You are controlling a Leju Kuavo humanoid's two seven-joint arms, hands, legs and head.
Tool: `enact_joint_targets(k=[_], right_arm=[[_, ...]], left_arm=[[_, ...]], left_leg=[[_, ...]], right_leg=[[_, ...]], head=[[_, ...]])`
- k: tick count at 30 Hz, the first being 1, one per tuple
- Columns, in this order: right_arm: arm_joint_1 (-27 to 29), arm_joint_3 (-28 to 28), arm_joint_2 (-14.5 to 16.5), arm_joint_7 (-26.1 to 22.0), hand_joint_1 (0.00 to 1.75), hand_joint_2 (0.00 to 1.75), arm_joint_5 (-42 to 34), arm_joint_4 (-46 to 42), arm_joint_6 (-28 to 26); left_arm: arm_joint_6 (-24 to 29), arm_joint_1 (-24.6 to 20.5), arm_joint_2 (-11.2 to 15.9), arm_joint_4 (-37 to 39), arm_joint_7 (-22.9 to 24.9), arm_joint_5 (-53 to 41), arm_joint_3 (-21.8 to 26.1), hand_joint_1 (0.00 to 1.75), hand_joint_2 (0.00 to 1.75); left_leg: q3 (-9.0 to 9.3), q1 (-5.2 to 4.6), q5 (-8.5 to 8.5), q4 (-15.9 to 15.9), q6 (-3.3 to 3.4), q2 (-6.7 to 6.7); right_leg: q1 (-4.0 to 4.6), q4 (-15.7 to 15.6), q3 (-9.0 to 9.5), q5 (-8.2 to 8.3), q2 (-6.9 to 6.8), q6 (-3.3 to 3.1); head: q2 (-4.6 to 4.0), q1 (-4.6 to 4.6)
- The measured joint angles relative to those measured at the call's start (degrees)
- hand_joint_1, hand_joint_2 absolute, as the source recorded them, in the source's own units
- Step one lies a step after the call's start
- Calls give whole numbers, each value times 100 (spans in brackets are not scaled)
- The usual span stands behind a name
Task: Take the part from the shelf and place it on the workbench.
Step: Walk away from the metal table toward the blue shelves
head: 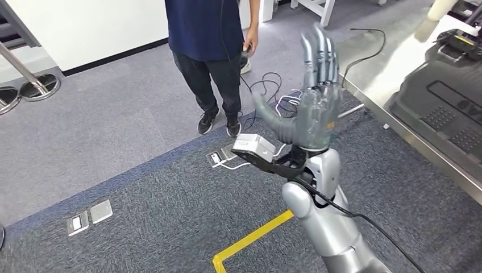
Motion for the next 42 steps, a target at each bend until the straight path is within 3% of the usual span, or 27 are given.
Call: enact_joint_targets(k=[2, 3, 4, 5, 8, 10, 13, 15, 17, 18, 19, 20, 22, 24, 25, 27, 29, 32, 34, 35, 36, 38, 40, 42], right_arm=[[2, 5, 0, 0, 0, 175, 0, 1, 0], [4, 7, 0, 1, 0, 175, 0, 1, 1], [4, 7, 0, 1, 0, 175, 0, 1, 1], [4, 8, 0, 6, 0, 175, 0, 1, 1], [3, 9, -3, 35, 0, 175, 1, -1, 1], [3, 13, -8, 65, 0, 175, 2, -1, 0], [2, 33, -19, 86, 0, 175, 2, -4, -1], [0, 39, -30, 79, 0, 175, 1, -8, -1], [13, 39, -44, 71, 0, 175, -1, -8, -2], [24, 39, -52, 68, 0, 175, -2, -8, -2], [32, 40, -58, 67, 0, 175, -3, -8, -2], [35, 40, -62, 65, 0, 175, -4, -8, -2], [33, 42, -64, 62, 0, 175, -4, -8, -2], [30, 44, -66, 59, 0, 175, -4, -9, -2], [30, 46, -69, 59, 0, 175, -4, -9, -2], [26, 54, -77, 55, 0, 175, -3, -10, -2], [15, 65, -81, 54, 0, 175, 0, -10, -1], [2, 100, -84, 70, 0, 175, 5, -10, 1], [2, 130, -90, 89, 0, 175, 9, -10, 1], [0, 142, -93, 94, 0, 175, 11, -10, 1], [-2, 152, -96, 98, 0, 175, 11, -10, 0], [-17, 163, -99, 102, 0, 175, 11, -10, 0], [-33, 175, -101, 104, 0, 175, 11, -10, 0], [-39, 190, -103, 110, 0, 175, 13, -10, 1]], left_arm=[[0, -3, -1, 0, 0, 0, 0, 0, 0], [0, 2, -1, 0, 0, 0, 0, 0, 0], [-1, 7, -1, 0, 0, 0, 0, 0, 0], [-1, 11, -1, 0, 0, -1, 0, 0, 0], [-5, 3, -1, 0, 0, -5, 0, 0, 0], [-8, 1, -1, 0, 1, -5, 0, 0, 0], [-9, 9, -1, 0, 2, 4, 0, 0, 0], [-9, -3, -2, 0, 2, 10, 0, 0, 0], [-9, -10, -2, 0, 2, 14, 0, 0, 0], [-9, -7, -3, 0, 2, 16, 0, 0, 0], [-9, -3, -3, 0, 2, 17, 0, 0, 0], [-9, -1, -3, 0, 2, 19, 0, 0, 0], [-9, -3, -5, 0, 2, 20, 0, 0, 0], [-9, -6, -8, 0, 2, 21, 0, 0, 0], [-9, -2, -9, 0, 2, 21, 0, 0, 0], [-9, 7, -10, 0, 2, 23, 0, 0, 0], [-5, 8, -11, 0, 2, 34, 0, 0, 0], [-2, -3, -14, 0, 0, 56, 0, 0, 0], [-2, 5, -15, 0, 0, 62, 0, 0, 0], [-2, 10, -16, 0, 0, 63, 0, 0, 0], [-2, 11, -16, 0, -1, 63, 0, 0, 0], [-2, 7, -16, 0, -3, 63, 0, 0, 0], [-2, 2, -16, 0, -5, 64, 0, 0, 0], [-2, 8, -16, 0, -7, 66, 0, 0, 0]], left_leg=[[-351, 11, -320, 734, -43, 116], [-480, 17, -390, 991, -52, 139], [-517, 18, -358, 1053, -51, 153], [-434, 17, -219, 879, -40, 167], [115, -19, 274, -245, 39, 322], [221, -65, 317, -523, 92, 377], [233, -57, 356, -601, 189, 290], [269, -32, 385, -663, 260, 247], [271, -41, 386, -666, 295, 190], [271, -46, 384, -662, 299, 150], [271, -49, 381, -656, 301, 108], [273, -49, 378, -647, 300, 63], [272, -44, 359, -615, 280, -29], [229, -50, 339, -554, 233, -111], [203, -50, 338, -538, 206, -142], [180, -43, 348, -538, 144, -196], [139, -44, 242, -394, 76, -118], [-276, -22, -235, 546, -17, 102], [-526, 4, -372, 1048, -45, 144], [-504, 11, -286, 997, -45, 156], [-373, 16, -113, 728, -35, 173], [18, 0, 237, -75, 5, 272], [204, -39, 351, -507, 63, 349], [203, -62, 346, -558, 127, 321]], right_leg=[[15, 1, 8, -12, -93, -29], [22, 4, 11, -19, -138, -35], [26, 7, 15, -26, -178, -36], [27, 9, 26, -36, -215, -31], [40, 11, 74, -81, -307, 19], [56, 4, 86, -96, -354, 68], [51, 21, 102, -157, -357, 155], [36, 379, -49, -400, -203, 192], [32, 1130, -417, -741, -70, 210], [32, 1440, -582, -826, -47, 218], [31, 1575, -666, -804, -38, 222], [28, 1473, -639, -668, -33, 220], [11, 753, -334, -248, 45, 204], [-2, 168, -99, -24, 173, 174], [3, 81, -76, -19, 212, 154], [19, 59, -76, -2, 159, 94], [10, 13, -36, 19, 75, 24], [14, -13, 5, 15, -62, -43], [25, -10, 12, 2, -139, -52], [25, -10, 20, -6, -171, -49], [24, -9, 34, -17, -199, -41], [34, -5, 65, -49, -242, -4], [53, -3, 74, -71, -273, 48], [57, -23, 86, -76, -310, 106]], head=[[0, -25], [0, -26], [0, -27], [0, -28], [0, -32], [0, -32], [0, -30], [0, -22], [0, -8], [0, -1], [0, 4], [0, 8], [0, 21], [0, 27], [0, 27], [0, 24], [0, 2], [0, -51], [0, -52], [0, -53], [0, -54], [0, -58], [0, -61], [0, -61]])
